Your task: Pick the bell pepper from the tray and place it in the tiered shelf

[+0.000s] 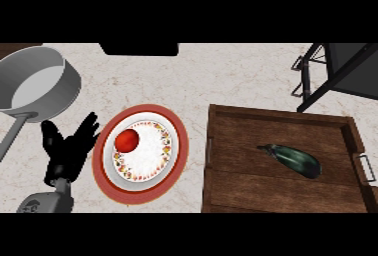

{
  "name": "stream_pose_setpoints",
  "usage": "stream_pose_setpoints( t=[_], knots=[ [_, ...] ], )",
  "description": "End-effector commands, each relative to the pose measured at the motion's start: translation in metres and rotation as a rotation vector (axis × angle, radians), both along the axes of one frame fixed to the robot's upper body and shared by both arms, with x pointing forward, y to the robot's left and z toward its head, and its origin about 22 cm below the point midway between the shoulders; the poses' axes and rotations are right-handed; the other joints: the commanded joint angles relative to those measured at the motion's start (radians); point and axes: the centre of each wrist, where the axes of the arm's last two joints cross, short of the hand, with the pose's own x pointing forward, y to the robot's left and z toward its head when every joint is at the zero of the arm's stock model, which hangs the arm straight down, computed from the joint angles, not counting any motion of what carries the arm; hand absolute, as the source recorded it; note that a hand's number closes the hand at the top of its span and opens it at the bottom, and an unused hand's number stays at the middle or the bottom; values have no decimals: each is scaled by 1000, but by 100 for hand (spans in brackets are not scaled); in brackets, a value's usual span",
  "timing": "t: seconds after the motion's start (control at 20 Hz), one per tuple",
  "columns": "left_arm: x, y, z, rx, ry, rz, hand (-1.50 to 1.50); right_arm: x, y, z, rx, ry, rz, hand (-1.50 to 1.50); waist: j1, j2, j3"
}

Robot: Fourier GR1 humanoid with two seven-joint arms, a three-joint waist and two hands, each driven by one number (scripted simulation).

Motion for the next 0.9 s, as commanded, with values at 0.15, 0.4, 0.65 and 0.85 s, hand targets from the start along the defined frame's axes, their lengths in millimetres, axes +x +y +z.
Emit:
stream_pose_setpoints(
  t=[0.15,0.4,0.65,0.85],
  knots=[
    [-16,-7,-13,12,55,2,0,5,1,-7,-76,58,10,150,-6,1,-5],
    [-1,0,-9,-3,37,-8,0,2,-8,12,247,-100,-93,-150,1,7,-5],
    [-9,-4,-5,0,39,-13,0,-5,-23,9,408,-192,-66,-150,7,6,-4],
    [-5,4,-13,-5,40,6,0,-5,-18,27,568,-251,-32,-150,-6,4,-5]
  ],
)
